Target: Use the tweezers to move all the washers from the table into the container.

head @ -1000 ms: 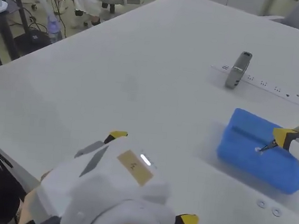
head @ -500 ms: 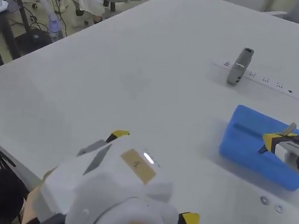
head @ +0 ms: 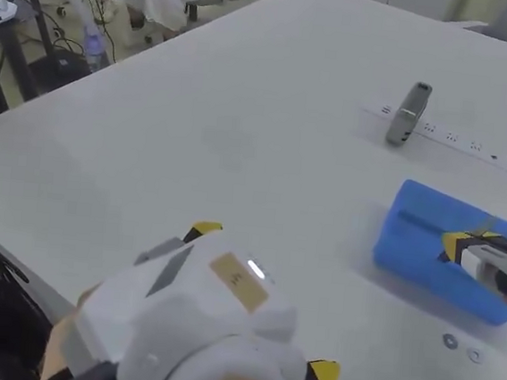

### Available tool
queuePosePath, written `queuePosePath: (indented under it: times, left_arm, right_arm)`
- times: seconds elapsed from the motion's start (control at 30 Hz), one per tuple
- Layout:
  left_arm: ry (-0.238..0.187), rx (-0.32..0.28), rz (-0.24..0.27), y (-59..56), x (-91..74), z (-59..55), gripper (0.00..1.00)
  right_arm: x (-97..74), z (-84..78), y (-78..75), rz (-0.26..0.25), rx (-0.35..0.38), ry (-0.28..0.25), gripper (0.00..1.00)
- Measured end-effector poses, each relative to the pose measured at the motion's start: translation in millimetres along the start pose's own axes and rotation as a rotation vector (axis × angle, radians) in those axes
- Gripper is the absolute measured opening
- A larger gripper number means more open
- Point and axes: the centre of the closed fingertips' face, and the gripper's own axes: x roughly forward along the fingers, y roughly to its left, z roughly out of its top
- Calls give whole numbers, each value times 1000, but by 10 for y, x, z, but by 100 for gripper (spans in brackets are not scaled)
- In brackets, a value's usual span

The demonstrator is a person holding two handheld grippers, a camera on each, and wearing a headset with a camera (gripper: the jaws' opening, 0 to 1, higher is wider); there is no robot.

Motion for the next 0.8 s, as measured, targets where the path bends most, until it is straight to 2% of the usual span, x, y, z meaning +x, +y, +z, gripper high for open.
queuePosePath:
  times: [0.1,0.17,0.27,0.5,0.57,0.8]
  left_arm:
    - [-1,1,-1,-4,0,1,91]
    - [-2,1,-2,-6,0,1,91]
    - [-6,1,-2,-6,-3,6,91]
    - [-8,2,-5,-16,-8,9,91]
    - [-9,4,-4,-13,-8,10,91]
    - [-9,1,0,-5,-10,12,91]
  right_arm:
    - [-19,-5,-5,-17,8,9,3]
    - [-75,77,-15,-21,20,-31,3]
    - [-166,158,-42,-29,22,-42,3]
    - [-426,301,23,0,68,-83,3]
    - [-499,289,53,11,89,-89,3]
    - [-740,211,159,27,89,-90,3]
